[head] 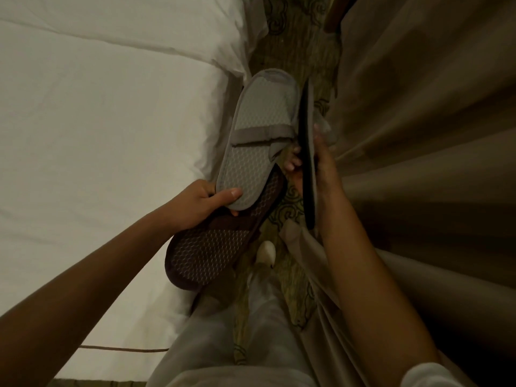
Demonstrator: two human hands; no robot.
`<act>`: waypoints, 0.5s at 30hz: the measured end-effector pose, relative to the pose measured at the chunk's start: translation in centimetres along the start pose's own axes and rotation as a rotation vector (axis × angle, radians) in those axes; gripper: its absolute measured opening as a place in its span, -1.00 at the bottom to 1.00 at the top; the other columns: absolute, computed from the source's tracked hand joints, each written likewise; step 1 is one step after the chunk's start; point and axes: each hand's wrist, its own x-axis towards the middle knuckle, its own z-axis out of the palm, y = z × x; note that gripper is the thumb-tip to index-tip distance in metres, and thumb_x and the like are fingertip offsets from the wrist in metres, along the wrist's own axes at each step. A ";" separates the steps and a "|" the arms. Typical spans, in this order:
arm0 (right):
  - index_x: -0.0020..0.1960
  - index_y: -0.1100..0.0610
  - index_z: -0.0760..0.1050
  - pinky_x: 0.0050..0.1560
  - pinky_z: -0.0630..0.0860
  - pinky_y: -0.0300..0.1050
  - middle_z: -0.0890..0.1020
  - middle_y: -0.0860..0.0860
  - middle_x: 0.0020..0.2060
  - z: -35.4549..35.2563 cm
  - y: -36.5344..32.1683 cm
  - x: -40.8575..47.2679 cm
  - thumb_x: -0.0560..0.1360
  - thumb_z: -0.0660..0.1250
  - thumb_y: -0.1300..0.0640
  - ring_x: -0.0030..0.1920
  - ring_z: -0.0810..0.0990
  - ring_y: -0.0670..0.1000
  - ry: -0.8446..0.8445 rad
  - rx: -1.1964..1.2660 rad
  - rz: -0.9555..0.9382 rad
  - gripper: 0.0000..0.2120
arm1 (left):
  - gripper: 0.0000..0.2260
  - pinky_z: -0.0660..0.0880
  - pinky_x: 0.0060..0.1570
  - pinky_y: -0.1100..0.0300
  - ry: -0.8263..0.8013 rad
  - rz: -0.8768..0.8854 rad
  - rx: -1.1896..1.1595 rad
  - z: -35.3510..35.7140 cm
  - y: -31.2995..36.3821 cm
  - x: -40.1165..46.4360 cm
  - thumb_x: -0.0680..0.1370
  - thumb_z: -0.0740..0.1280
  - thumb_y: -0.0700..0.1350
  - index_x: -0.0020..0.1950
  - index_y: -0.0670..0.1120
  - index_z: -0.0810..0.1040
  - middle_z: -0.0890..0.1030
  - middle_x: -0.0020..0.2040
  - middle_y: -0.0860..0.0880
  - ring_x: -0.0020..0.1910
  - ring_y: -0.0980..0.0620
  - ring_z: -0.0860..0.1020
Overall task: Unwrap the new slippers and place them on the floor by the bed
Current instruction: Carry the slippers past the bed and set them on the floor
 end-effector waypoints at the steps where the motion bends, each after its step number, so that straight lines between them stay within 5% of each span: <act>1: 0.08 0.17 0.64 -0.34 0.58 -0.19 0.64 0.01 -0.32 0.0 0.1 -0.2 0.56 0.41 -0.06 -0.39 0.62 -0.07 -0.031 -0.013 -0.008 -0.71 | -0.64 0.56 -0.11 0.37 0.009 -0.008 -0.004 -0.1 -0.1 0.2 0.58 0.30 0.19 -0.22 0.05 0.77 0.77 -0.19 0.01 -0.20 0.09 0.71; 3: 0.00 0.15 0.74 -0.13 0.67 -0.11 0.75 0.06 -0.20 -0.4 0.5 -0.5 0.54 0.44 0.00 -0.19 0.75 -0.01 -0.047 0.003 -0.005 -0.77 | -0.63 0.55 -0.12 0.40 -0.001 -0.010 -0.005 0.0 -0.3 0.4 0.58 0.29 0.19 -0.20 0.03 0.77 0.77 -0.17 0.02 -0.18 0.10 0.72; 6: 0.39 0.23 0.55 0.13 0.63 0.08 0.68 0.20 0.19 -0.7 0.8 -0.5 0.53 0.45 0.03 0.13 0.70 0.15 0.027 0.053 0.016 -0.51 | -0.65 0.52 -0.16 0.45 -0.003 -0.033 -0.029 0.3 -0.6 0.3 0.58 0.29 0.19 -0.19 0.05 0.77 0.76 -0.18 0.07 -0.20 0.18 0.71; 9: 0.34 0.21 0.55 0.16 0.65 0.14 0.73 0.16 0.10 -1.0 1.2 0.0 0.50 0.47 0.11 0.07 0.73 0.15 0.102 0.047 -0.054 -0.57 | -0.65 0.54 -0.10 0.43 0.015 -0.033 -0.010 0.2 -1.1 0.4 0.57 0.28 0.20 -0.13 0.02 0.76 0.77 -0.14 0.08 -0.15 0.16 0.72; 12: 0.34 0.19 0.55 0.34 0.53 0.24 0.69 0.19 0.22 -1.6 1.5 0.5 0.53 0.44 0.12 0.25 0.65 0.20 0.131 0.082 -0.036 -0.59 | -0.62 0.55 0.00 0.38 -0.017 0.005 0.046 0.2 -1.7 0.6 0.59 0.28 0.16 -0.09 -0.08 0.75 0.76 -0.10 0.04 -0.09 0.10 0.72; 15: 0.39 0.20 0.53 0.29 0.57 0.22 0.66 0.21 0.26 -2.1 1.8 1.1 0.55 0.40 0.08 0.26 0.63 0.22 0.129 0.075 0.002 -0.56 | -0.64 0.56 0.08 0.30 -0.077 0.033 0.081 0.6 -2.4 0.6 0.62 0.29 0.07 -0.07 -0.18 0.72 0.75 -0.07 -0.02 -0.05 0.05 0.71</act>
